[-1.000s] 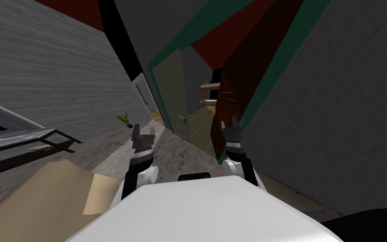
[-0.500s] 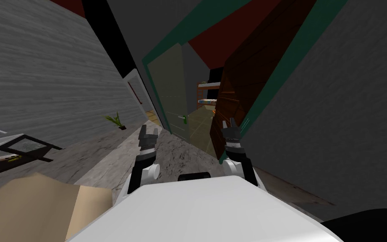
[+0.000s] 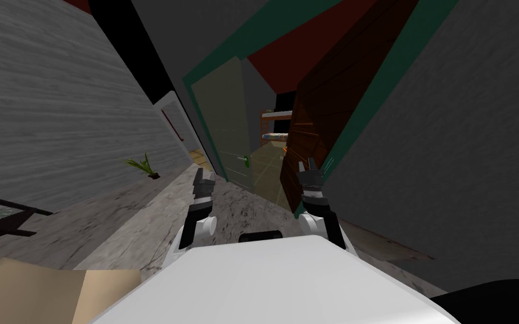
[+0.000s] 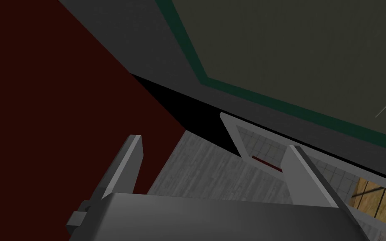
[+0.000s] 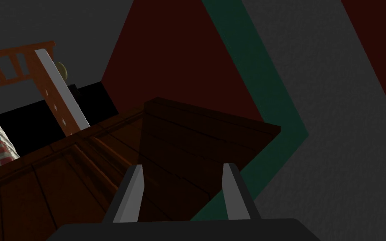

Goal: Push the door open

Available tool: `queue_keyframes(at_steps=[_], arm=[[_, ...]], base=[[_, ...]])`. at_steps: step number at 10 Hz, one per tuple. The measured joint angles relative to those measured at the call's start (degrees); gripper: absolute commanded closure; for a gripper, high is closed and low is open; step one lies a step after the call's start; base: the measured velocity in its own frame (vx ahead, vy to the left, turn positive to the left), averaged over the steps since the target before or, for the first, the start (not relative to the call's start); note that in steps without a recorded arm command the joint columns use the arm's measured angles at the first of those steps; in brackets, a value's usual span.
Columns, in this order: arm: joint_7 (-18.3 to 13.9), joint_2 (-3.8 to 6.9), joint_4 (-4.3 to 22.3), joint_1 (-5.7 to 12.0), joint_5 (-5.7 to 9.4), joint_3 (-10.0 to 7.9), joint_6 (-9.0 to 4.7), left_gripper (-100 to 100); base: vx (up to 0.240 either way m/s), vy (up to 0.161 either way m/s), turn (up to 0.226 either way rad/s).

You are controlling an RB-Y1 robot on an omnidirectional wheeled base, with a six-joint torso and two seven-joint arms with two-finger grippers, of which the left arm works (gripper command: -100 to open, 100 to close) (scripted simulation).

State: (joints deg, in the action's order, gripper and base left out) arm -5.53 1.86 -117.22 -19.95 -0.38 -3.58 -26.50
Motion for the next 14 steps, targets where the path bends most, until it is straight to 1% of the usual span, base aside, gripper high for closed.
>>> queue_keyframes(at_steps=[1,2,3,5,6,7,10,12,13,14], arm=[[0.09,0.26,1.15,0.55,0.06,-0.14,0.09,-100],[0.25,0.45,2.43,1.68,0.07,-0.33,0.57,-100],[0.62,0.32,4.10,2.63,-0.09,-0.22,0.67,-100],[0.80,0.92,7.06,3.98,0.07,-0.60,0.62,-100],[0.77,1.36,8.66,5.18,0.24,-1.01,0.93,-100],[1.05,1.24,10.34,6.03,0.13,-0.96,0.98,-100],[1.42,1.88,15.49,8.71,0.29,-1.50,1.04,-100],[1.83,2.08,19.44,11.32,0.33,-1.95,1.43,-100],[2.02,2.18,21.27,12.33,0.36,-2.12,1.48,-100],[2.18,2.27,22.66,13.27,0.39,-2.27,1.86,-100]], base=[[0.064,0.133,-0.152],[0.076,0.126,-0.148],[0.077,0.113,-0.123],[0.074,0.104,-0.167],[0.062,0.103,-0.161],[0.049,0.103,-0.161],[0.057,0.118,-0.160],[0.065,0.124,-0.170],[0.079,0.133,-0.173],[0.044,0.132,-0.186]])
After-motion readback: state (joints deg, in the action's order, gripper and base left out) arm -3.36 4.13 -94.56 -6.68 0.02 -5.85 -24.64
